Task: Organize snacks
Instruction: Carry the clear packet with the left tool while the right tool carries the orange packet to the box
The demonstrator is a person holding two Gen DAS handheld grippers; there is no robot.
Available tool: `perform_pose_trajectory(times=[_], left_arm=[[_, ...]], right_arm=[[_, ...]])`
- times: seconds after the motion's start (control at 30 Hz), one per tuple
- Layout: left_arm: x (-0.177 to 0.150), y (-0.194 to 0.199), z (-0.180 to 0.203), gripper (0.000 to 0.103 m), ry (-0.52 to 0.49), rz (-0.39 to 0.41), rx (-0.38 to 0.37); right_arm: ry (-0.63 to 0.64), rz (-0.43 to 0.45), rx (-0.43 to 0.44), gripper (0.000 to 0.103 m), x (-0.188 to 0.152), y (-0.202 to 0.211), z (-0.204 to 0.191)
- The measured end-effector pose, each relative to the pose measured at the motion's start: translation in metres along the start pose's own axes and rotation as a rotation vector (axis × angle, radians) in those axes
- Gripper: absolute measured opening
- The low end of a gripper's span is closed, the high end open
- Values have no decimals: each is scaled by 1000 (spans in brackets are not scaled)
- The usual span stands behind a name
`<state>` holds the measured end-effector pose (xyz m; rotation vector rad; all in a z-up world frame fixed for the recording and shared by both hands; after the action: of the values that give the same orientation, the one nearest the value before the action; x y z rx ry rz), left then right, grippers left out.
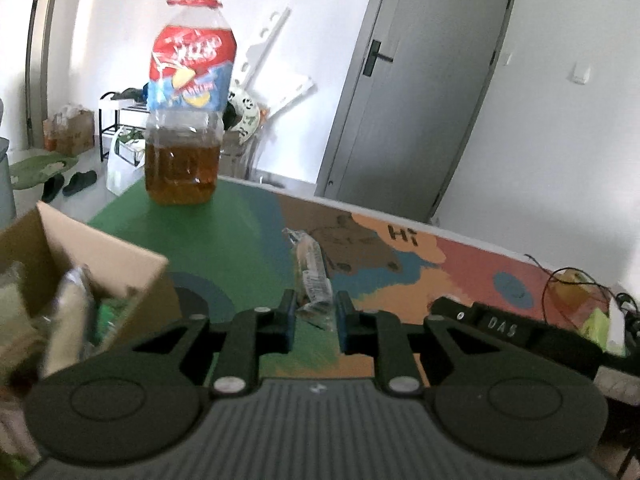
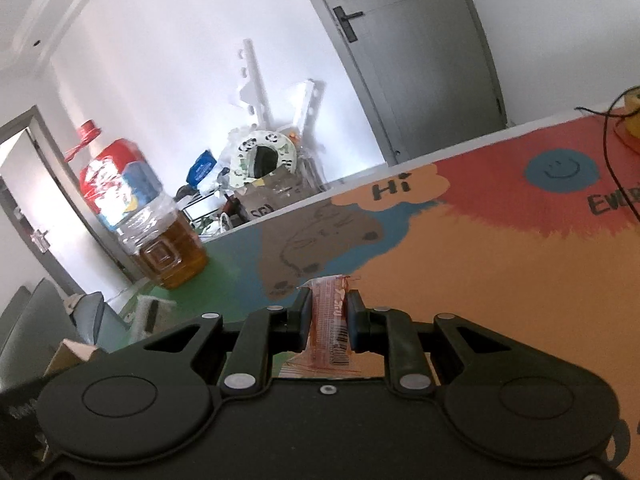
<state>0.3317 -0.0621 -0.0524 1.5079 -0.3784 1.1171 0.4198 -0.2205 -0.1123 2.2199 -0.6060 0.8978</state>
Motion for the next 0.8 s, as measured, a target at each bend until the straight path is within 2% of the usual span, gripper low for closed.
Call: perform_pose_trajectory(times=[0.33,0.8], left_arm=[[16,32,-41,19,11,42,-9],[13,53,-120,19,83,46,46]], right_arm=[[48,9,33,20,-4,10,-37],[112,3,111,20,-14,10,-101]])
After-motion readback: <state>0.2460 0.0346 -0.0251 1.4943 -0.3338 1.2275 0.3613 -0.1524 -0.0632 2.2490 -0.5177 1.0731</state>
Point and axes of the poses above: each gripper's, at about its wrist camera, not at the fingertips, and y roughly against the way its jaws point, z to its right, x to its top, the point moved 6 cm from there along -y, roughly the way its jaws point, and after that the axes turned 11 degrees about x, right-handed, at the moved point
